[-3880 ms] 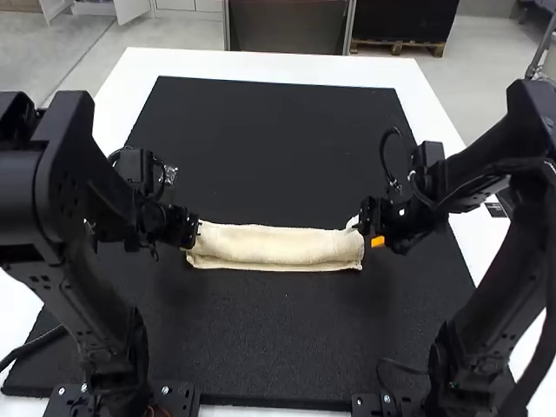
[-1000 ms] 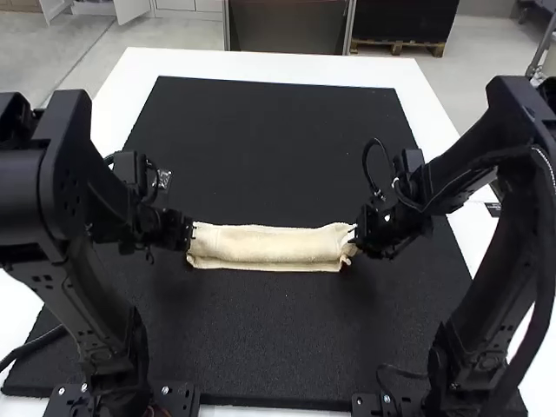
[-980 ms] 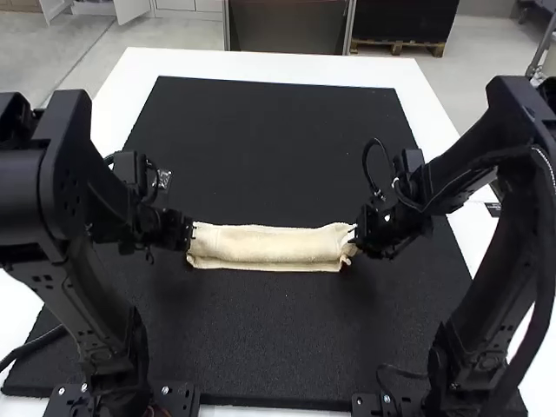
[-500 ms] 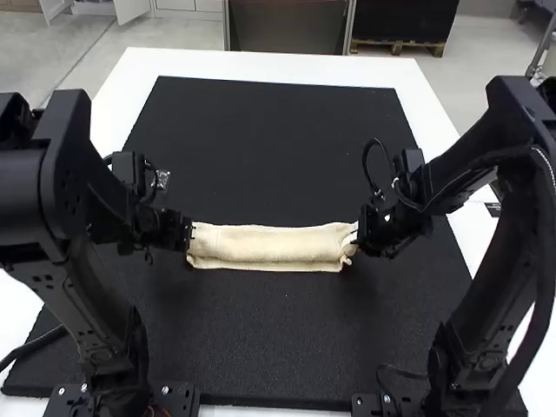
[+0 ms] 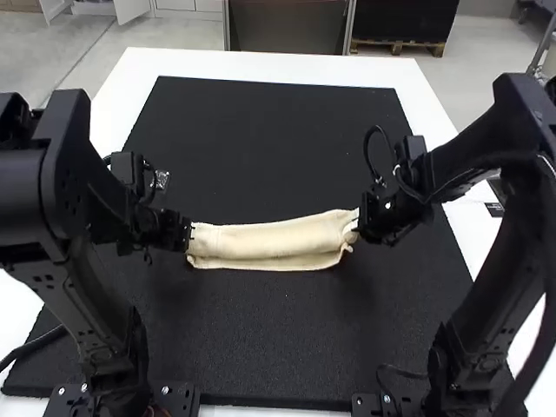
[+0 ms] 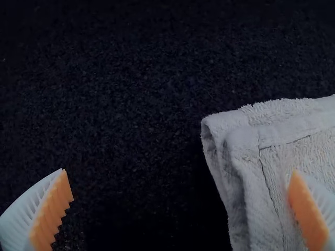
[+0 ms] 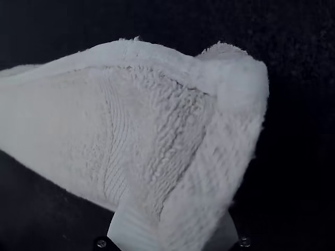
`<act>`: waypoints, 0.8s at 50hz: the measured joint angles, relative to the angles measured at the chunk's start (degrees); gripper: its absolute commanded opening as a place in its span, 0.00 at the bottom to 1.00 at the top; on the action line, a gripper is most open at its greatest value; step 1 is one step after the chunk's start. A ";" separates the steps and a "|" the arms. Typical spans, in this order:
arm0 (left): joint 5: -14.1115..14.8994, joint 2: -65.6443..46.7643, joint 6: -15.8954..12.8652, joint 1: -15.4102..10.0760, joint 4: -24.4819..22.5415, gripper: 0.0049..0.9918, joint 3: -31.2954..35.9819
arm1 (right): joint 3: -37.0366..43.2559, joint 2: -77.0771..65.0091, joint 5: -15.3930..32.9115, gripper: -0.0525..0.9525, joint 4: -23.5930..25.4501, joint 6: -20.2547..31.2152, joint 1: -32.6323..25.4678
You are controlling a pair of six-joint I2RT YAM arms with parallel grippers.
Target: Fold the towel.
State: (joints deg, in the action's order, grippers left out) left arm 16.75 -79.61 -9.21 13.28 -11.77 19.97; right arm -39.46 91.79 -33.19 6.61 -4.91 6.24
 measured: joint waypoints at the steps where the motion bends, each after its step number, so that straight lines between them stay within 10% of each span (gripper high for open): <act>1: -0.02 0.00 0.00 0.00 0.00 0.97 0.00 | -0.15 -0.26 0.00 0.03 0.04 0.00 0.00; 25: 0.04 0.00 0.00 0.17 0.20 0.97 0.00 | -2.99 -3.48 -0.48 0.03 3.23 -0.09 2.34; 40: 0.44 0.00 -0.46 4.50 0.44 0.97 0.00 | -3.08 -3.52 -2.99 0.03 2.89 -1.42 8.24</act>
State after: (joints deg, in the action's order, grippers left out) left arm 17.19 -79.61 -9.67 17.78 -11.33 19.97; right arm -42.54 88.27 -36.18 9.50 -6.33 14.48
